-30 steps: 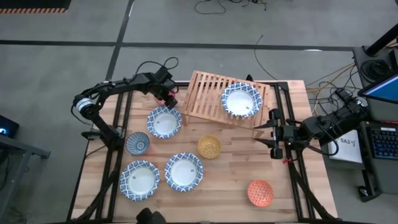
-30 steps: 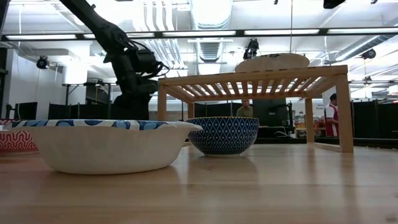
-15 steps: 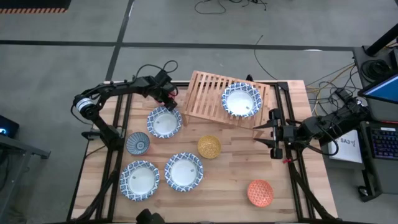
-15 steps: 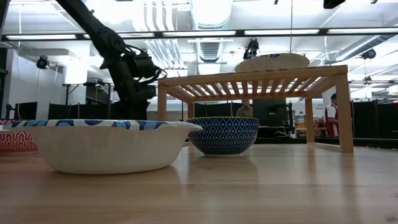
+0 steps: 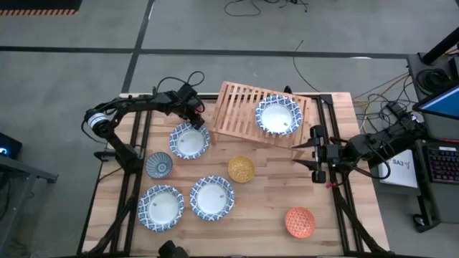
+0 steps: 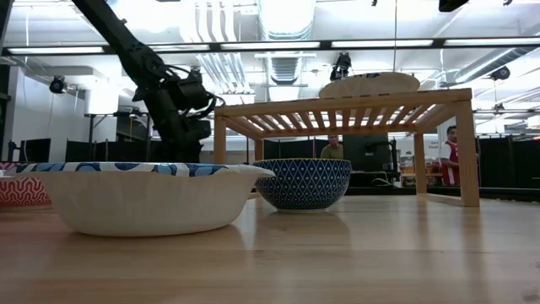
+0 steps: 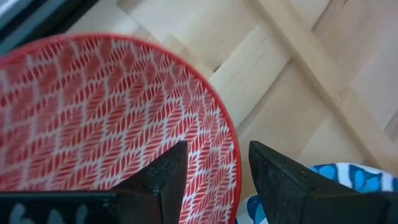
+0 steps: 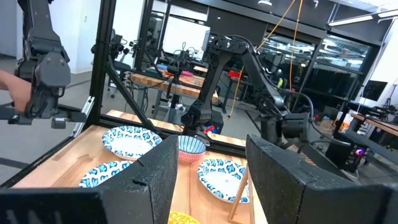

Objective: Place and stack bowls onto a shelf
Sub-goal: Put the red pattern bowl on the shelf

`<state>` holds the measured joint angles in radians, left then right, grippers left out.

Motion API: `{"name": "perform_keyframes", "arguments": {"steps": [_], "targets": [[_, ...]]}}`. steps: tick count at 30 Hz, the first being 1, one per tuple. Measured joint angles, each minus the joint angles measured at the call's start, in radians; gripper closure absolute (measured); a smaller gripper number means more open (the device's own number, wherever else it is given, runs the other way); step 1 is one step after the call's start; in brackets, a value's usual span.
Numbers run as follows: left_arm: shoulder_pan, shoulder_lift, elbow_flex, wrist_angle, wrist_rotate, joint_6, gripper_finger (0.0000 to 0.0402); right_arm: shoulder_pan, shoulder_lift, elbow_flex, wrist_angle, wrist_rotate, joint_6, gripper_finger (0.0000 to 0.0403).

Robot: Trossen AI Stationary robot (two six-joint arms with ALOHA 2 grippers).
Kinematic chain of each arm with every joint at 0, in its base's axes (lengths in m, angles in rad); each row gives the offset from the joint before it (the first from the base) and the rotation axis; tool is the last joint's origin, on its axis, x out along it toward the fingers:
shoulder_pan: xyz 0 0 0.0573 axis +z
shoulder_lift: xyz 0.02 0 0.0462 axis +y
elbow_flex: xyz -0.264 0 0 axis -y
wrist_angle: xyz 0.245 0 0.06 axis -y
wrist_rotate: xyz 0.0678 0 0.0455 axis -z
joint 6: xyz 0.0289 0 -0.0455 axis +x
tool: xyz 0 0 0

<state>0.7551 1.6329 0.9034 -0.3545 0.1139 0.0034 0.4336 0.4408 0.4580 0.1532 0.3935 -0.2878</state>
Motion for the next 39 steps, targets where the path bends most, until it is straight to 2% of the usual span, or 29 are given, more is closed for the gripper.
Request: {"name": "perform_keyframes", "arguments": {"steps": [4, 7, 16, 26, 39], "targets": [[-0.002, 0.000, -0.022, 0.035, 0.000, -0.007, 0.0254, 0.000, 0.000, 0.000, 0.000, 0.000, 0.000, 0.0225], [-0.002, 0.000, -0.036, 0.041, -0.001, -0.008, 0.0275, 0.000, 0.000, 0.000, 0.000, 0.000, 0.000, 0.0225], [-0.002, -0.005, -0.045, 0.062, -0.046, -0.005, 0.0387, 0.000, 0.000, 0.000, 0.000, 0.000, -0.001, 0.0225], [-0.001, -0.021, -0.004, 0.036, -0.037, -0.007, 0.0396, 0.000, 0.000, 0.000, 0.000, 0.000, -0.001, 0.0225], [-0.002, -0.187, 0.017, -0.070, -0.046, 0.062, 0.0399, 0.000, 0.001, 0.000, -0.008, 0.000, 0.007, 0.0225]]}}
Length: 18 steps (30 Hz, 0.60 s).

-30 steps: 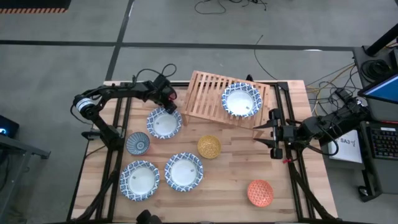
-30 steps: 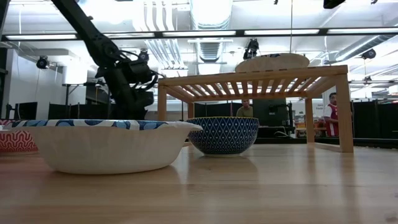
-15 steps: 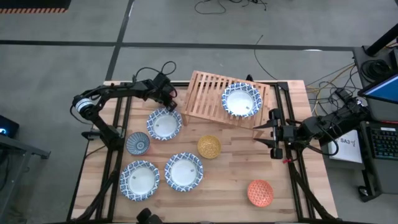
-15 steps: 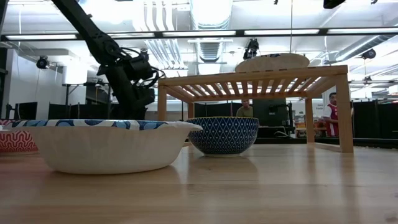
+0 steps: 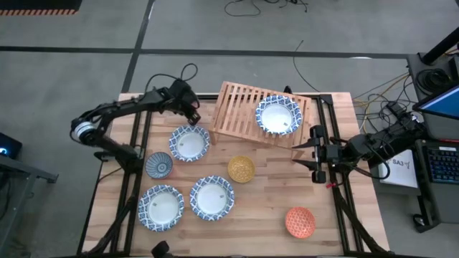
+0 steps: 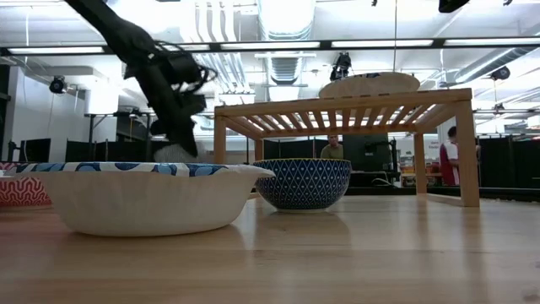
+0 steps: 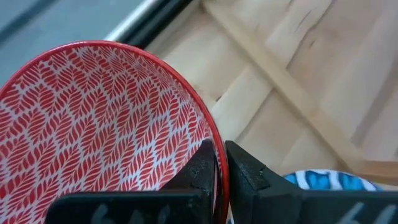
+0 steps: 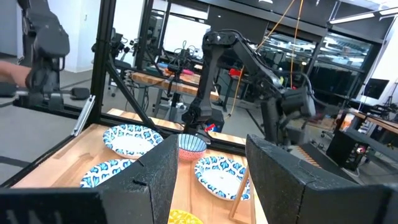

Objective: Place and stack bowls onto a shelf
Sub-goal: Put the red pattern bowl on the shelf

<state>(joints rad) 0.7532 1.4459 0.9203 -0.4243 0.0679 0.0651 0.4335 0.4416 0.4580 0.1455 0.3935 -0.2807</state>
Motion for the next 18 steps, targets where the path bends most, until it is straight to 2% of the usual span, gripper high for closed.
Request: {"name": "perform_keyframes", "arguments": {"steps": [6, 11, 15, 18], "targets": [[-0.018, -0.156, 0.000, 0.004, -0.004, 0.020, 0.0399, 0.000, 0.000, 0.000, 0.000, 0.000, 0.000, 0.0225], [-0.089, -0.272, 0.000, 0.082, -0.007, 0.021, 0.0399, 0.000, 0.000, 0.000, 0.000, 0.002, 0.000, 0.0225], [-0.187, -0.313, 0.001, 0.220, -0.006, 0.037, 0.0399, 0.000, 0.000, 0.000, 0.000, 0.003, 0.004, 0.0225], [-0.256, -0.293, 0.047, 0.241, -0.005, 0.077, 0.0399, 0.000, 0.000, 0.000, 0.000, 0.010, 0.014, 0.0225]]}}
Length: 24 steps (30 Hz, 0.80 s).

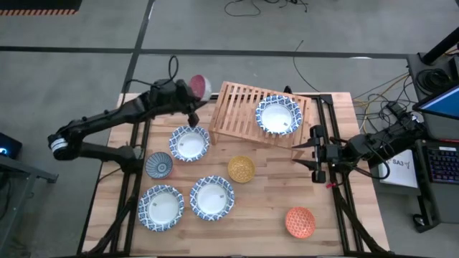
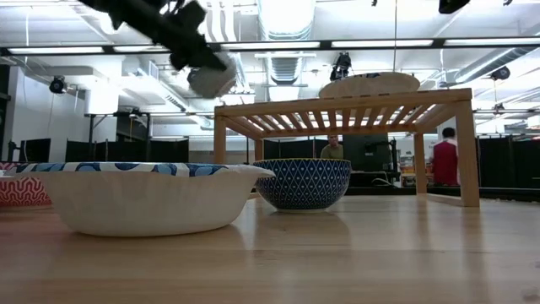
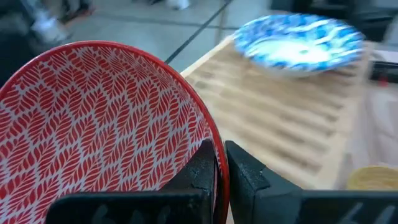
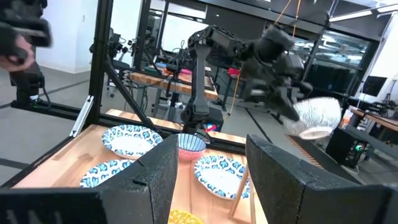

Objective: Place and stack bowls onto a shelf
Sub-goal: Put the red pattern bowl on the shelf

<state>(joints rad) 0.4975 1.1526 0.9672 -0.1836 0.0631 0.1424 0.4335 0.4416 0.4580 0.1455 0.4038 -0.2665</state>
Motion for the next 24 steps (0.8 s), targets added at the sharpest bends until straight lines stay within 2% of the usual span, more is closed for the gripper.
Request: {"name": "perform_keyframes", "arguments": {"steps": [5, 13, 18, 24], "targets": [[-0.069, 0.113, 0.170, -0.077, 0.005, 0.145, 0.0399, 0.000, 0.000, 0.000, -0.002, 0.000, 0.006, 0.0225], [-0.081, 0.380, 0.463, -0.437, 0.089, 0.507, 0.0399, 0.000, 0.000, 0.000, -0.010, 0.000, 0.013, 0.0225], [-0.080, 0.520, 0.611, -0.542, 0.092, 0.561, 0.0399, 0.000, 0.000, 0.000, -0.014, 0.000, 0.012, 0.0225], [-0.080, 0.621, 0.742, -0.652, 0.095, 0.561, 0.0399, 0.000, 0.000, 0.000, -0.015, 0.000, 0.005, 0.0225]]}}
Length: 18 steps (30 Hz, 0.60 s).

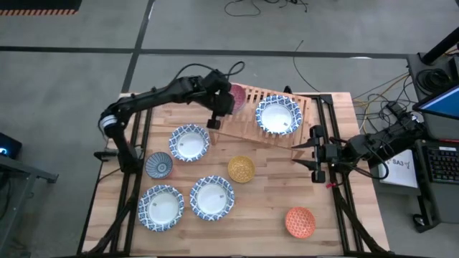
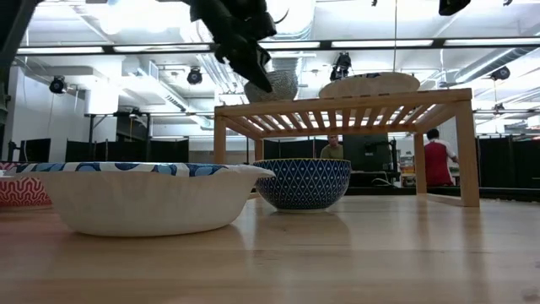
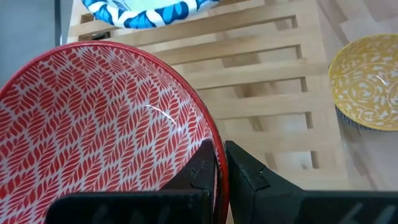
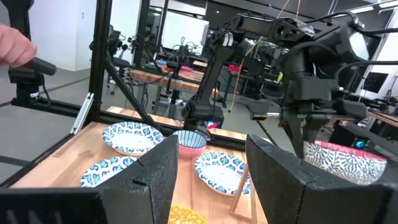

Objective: Place and stack bowls onto a shelf
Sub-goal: Put the red pattern bowl on the shelf

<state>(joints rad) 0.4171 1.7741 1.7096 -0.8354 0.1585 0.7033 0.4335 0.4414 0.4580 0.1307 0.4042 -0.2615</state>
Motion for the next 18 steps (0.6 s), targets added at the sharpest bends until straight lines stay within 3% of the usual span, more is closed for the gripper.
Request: {"name": "perform_keyframes", "arguments": {"steps": [13, 18], "targets": [[-0.003, 0.070, 0.057, -0.022, 0.002, 0.008, 0.0397, 0.000, -0.001, 0.000, -0.014, 0.017, -0.012, 0.0225], [-0.003, 0.069, 0.057, -0.013, 0.002, -0.002, 0.0356, 0.000, -0.001, 0.000, -0.014, 0.017, -0.012, 0.0225]]}}
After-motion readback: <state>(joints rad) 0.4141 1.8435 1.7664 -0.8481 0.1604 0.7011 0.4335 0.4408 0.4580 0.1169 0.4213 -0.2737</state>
